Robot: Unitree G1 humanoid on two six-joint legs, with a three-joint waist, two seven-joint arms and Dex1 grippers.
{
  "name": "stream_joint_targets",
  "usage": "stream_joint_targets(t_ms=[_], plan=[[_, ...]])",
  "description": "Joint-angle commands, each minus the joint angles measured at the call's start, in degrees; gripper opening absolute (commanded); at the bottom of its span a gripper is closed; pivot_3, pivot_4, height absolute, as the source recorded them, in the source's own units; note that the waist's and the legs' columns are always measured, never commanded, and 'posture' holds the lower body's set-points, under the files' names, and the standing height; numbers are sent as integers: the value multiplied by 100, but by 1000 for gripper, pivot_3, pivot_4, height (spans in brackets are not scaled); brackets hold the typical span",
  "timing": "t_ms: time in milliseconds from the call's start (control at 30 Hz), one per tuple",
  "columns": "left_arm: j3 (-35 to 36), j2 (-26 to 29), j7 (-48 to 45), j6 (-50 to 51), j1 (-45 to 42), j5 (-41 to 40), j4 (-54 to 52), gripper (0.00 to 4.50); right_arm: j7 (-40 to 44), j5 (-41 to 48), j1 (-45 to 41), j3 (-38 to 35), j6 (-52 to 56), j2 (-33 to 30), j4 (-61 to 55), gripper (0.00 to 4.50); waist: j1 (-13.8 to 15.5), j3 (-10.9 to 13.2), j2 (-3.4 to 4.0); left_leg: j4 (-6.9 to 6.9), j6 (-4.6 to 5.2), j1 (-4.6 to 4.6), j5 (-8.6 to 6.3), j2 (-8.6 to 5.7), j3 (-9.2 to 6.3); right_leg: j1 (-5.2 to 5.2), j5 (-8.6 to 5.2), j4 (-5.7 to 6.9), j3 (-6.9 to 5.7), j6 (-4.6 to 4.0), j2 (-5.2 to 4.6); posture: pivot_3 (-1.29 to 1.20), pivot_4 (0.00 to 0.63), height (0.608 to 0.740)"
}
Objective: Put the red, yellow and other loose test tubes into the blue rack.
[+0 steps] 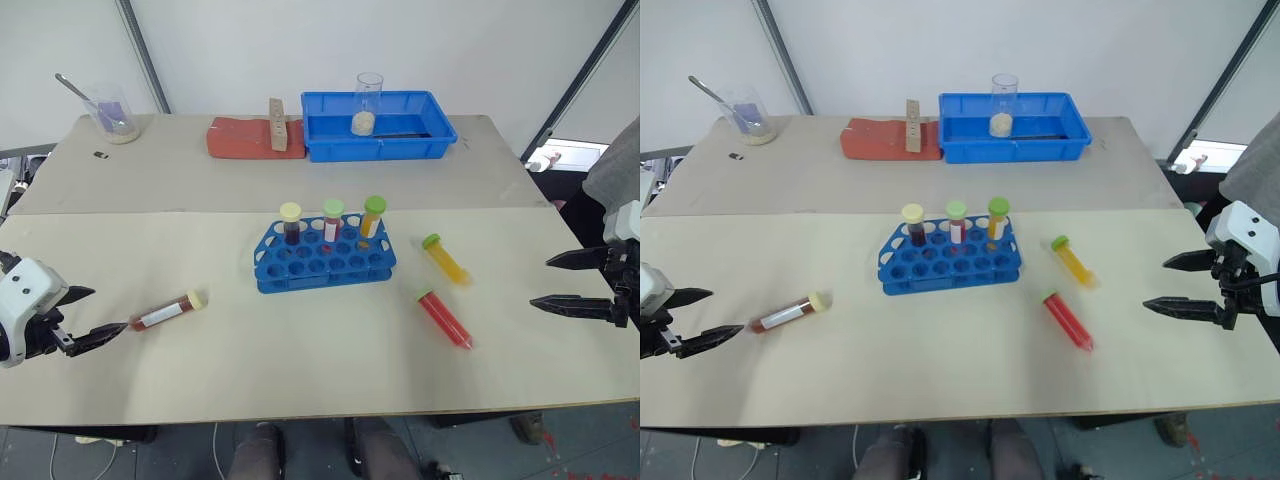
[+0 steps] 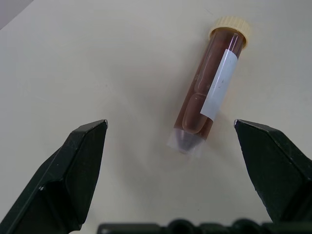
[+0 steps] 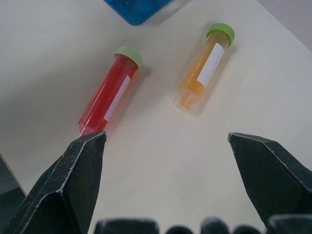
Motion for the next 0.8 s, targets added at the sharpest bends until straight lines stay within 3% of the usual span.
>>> stream_joint_targets(t_ms=[33,600,800], plan=[[199,81,1,3,4,8,-105,4500,33,-1,-128,-151,-25,-98,19,4431,0,0,0,0,0,0,0,0,0,0,0,0,0,0,0,0,150,740],[189,10,-435,-13,-130,-393,-369,4500,85,-62,-313,18,-92,1,156,4431,0,0,0,0,0,1,0,0,1,0,0,2,0,0,0,0,150,740],[-14,-21,-417,640,-342,-941,-880,4500,62,76,-878,323,156,101,137,4431,-13,0,1,0,1,1,1,0,1,0,0,5,1,0,1,0,150,740]])
